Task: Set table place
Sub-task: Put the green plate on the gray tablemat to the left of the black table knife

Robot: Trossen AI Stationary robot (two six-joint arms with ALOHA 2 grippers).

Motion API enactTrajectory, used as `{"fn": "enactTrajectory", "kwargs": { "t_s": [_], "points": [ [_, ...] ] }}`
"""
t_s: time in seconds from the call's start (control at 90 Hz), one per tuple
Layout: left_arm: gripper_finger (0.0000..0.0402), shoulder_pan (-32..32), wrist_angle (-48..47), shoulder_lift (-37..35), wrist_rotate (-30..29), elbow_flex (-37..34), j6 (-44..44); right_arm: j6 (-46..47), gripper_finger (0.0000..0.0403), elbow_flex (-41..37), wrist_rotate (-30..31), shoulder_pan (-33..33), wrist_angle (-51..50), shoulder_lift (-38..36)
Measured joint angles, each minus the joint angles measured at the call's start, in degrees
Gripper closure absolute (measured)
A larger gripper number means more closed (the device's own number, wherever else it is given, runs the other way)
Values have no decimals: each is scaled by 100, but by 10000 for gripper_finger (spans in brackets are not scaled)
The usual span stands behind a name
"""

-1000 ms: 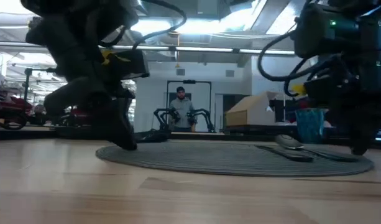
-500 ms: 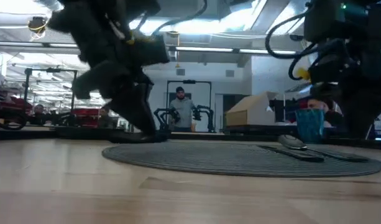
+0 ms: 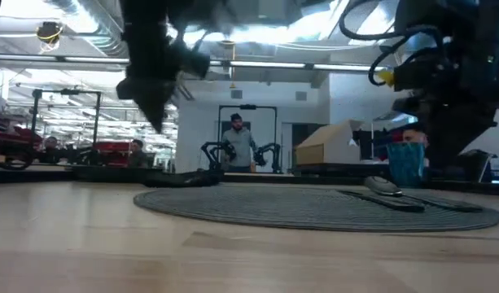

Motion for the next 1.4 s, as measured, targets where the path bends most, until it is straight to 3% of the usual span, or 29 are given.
{"fn": "enactTrajectory", "kwargs": {
  "t_s": [0.2, 0.456, 0.6, 0.833, 0.989, 1.189, 1.4],
  "points": [
    [401, 883, -716, 0, -618, -397, -289, -110, 403, 5, 31, 0, 240, 0],
    [401, 1824, 312, 0, -725, -929, 314, -112, 403, 7, 90, 0, 246, 0],
    [401, 2056, 871, 0, -648, -1122, 783, -114, 403, 9, 87, 0, 239, 0],
    [401, 2045, 987, -244, -528, -1157, 783, -134, 403, 9, 84, 0, 232, 0],
    [401, 2020, 1545, -996, -125, -1309, 994, -141, 403, 9, 93, 0, 231, 0],
    [401, 2412, 2888, -2262, 1742, -2121, 1574, -217, 403, 9, 135, 0, 223, 0],
    [401, 2628, 2478, -2829, 1868, -2624, 1824, -247, 403, 9, 140, 0, 235, 0]
  ]
}}
